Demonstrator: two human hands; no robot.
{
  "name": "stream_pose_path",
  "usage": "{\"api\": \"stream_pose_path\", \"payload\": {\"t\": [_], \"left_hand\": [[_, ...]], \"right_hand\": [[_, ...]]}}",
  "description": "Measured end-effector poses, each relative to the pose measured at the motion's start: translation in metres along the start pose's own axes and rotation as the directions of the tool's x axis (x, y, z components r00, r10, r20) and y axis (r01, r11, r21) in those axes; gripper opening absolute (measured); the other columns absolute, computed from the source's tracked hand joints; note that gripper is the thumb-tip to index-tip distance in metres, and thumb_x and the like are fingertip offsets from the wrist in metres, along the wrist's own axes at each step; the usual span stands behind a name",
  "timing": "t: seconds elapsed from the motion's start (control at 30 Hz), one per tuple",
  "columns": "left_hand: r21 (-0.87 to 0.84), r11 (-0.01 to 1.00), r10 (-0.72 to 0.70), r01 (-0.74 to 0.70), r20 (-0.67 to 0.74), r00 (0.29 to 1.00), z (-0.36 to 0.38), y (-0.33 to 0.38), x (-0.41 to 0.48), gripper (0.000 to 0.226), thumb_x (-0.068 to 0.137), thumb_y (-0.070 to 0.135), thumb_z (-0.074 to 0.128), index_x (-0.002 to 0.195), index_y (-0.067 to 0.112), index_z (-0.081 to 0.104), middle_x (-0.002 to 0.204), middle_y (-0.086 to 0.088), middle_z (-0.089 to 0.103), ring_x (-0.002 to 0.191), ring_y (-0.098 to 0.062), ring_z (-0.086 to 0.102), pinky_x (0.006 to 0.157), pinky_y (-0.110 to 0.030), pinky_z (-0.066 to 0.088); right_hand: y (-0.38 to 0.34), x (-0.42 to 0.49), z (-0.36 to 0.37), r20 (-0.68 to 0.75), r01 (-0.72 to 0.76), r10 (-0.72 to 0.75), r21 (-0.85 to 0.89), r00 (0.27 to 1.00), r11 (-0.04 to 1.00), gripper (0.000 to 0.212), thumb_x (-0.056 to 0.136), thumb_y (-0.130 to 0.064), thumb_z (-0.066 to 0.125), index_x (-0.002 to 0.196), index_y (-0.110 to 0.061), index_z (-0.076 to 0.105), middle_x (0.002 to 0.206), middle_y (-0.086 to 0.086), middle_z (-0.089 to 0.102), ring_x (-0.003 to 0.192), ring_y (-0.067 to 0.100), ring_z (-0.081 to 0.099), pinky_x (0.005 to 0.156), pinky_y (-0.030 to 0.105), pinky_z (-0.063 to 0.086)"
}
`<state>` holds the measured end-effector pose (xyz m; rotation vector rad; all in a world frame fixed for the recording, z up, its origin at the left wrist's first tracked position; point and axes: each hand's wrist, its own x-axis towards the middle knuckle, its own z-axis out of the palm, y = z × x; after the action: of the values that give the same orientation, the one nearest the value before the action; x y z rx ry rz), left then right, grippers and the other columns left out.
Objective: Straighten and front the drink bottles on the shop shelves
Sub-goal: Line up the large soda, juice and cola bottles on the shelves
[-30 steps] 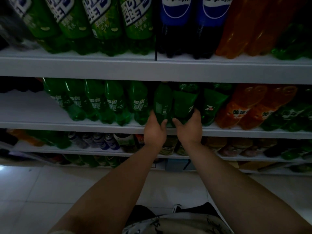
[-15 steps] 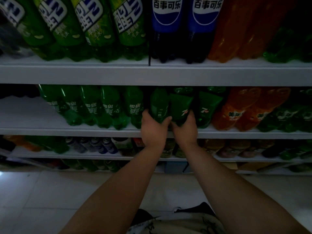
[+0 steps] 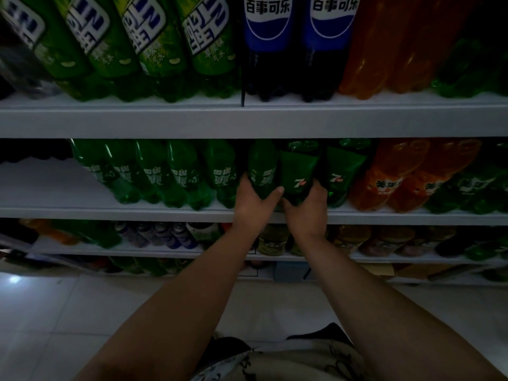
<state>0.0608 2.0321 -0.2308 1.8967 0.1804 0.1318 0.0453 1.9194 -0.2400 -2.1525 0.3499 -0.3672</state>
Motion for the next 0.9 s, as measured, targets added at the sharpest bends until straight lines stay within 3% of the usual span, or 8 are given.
{"api": "stream_pose_path", "payload": {"t": [0.07,0.17,0.4,0.47,0.6,0.7,0.9], "left_hand": [[0.013,0.999,-0.037,0.038,-0.075,0.996,0.007,0.000,-0.001,0.077,0.076,0.033,0.079,0.138,0.007,0.041,0.132,-0.011,0.054,0.122,-0.021,0.050,0.104,-0.034,0.042],[0.053,0.998,-0.021,0.028,-0.142,0.990,0.008,-0.002,-0.002,0.066,0.082,0.031,0.074,0.136,0.007,0.044,0.129,-0.013,0.056,0.120,-0.025,0.053,0.101,-0.036,0.044],[0.101,0.995,0.010,-0.026,0.156,0.988,-0.016,-0.006,0.004,0.062,0.095,0.025,0.057,0.146,0.012,0.025,0.139,-0.005,0.046,0.120,-0.008,0.040,0.098,-0.017,0.029],[0.101,0.995,-0.014,-0.004,0.174,0.985,-0.015,-0.006,0.005,0.063,0.094,0.026,0.058,0.146,0.012,0.026,0.135,-0.001,0.047,0.124,-0.013,0.042,0.097,-0.017,0.029],[0.199,0.976,-0.087,0.089,-0.021,0.996,-0.005,-0.007,0.000,0.071,0.080,0.042,0.073,0.134,0.008,0.041,0.128,-0.009,0.057,0.117,-0.024,0.055,0.086,-0.020,0.038],[0.210,0.969,-0.092,0.129,-0.176,0.980,0.002,-0.008,-0.009,0.067,0.077,0.038,0.077,0.127,0.004,0.048,0.122,-0.014,0.060,0.112,-0.027,0.057,0.084,-0.024,0.041],[0.370,0.927,-0.007,0.057,-0.136,0.991,0.002,-0.009,-0.010,0.053,0.093,0.037,0.058,0.133,0.004,0.047,0.124,-0.018,0.060,0.112,-0.032,0.057,0.087,-0.035,0.047]], "right_hand": [[0.001,-0.001,-0.002,0.010,0.007,-0.007,-0.003,1.000,1.000,0.076,0.077,-0.033,0.077,0.139,-0.010,0.039,0.132,0.015,0.045,0.121,0.027,0.047,0.095,0.035,0.044],[0.002,0.001,-0.006,0.041,0.008,-0.007,-0.028,0.999,1.000,0.079,0.076,-0.030,0.077,0.141,-0.010,0.036,0.134,0.014,0.043,0.122,0.027,0.046,0.095,0.034,0.042],[0.003,0.000,-0.007,0.065,0.004,-0.001,-0.056,0.998,0.998,0.080,0.078,-0.032,0.075,0.143,-0.010,0.033,0.138,0.013,0.041,0.125,0.027,0.044,0.097,0.034,0.040],[0.002,-0.001,-0.007,0.065,-0.004,0.007,-0.051,0.998,0.999,0.079,0.079,-0.032,0.075,0.143,-0.011,0.033,0.138,0.013,0.042,0.124,0.027,0.045,0.096,0.034,0.041],[0.003,-0.001,-0.009,0.083,0.003,0.000,-0.029,0.997,1.000,0.076,0.080,-0.033,0.074,0.142,-0.013,0.034,0.138,0.011,0.043,0.122,0.026,0.046,0.092,0.032,0.042],[0.005,0.003,-0.009,0.153,-0.018,0.017,0.002,0.988,1.000,0.079,0.080,-0.032,0.074,0.144,-0.013,0.032,0.140,0.010,0.044,0.125,0.025,0.046,0.097,0.033,0.042],[0.005,0.005,-0.006,0.151,-0.061,0.061,-0.001,0.987,0.998,0.071,0.078,-0.033,0.076,0.135,-0.011,0.040,0.128,0.012,0.054,0.117,0.027,0.052,0.094,0.038,0.047]]}}
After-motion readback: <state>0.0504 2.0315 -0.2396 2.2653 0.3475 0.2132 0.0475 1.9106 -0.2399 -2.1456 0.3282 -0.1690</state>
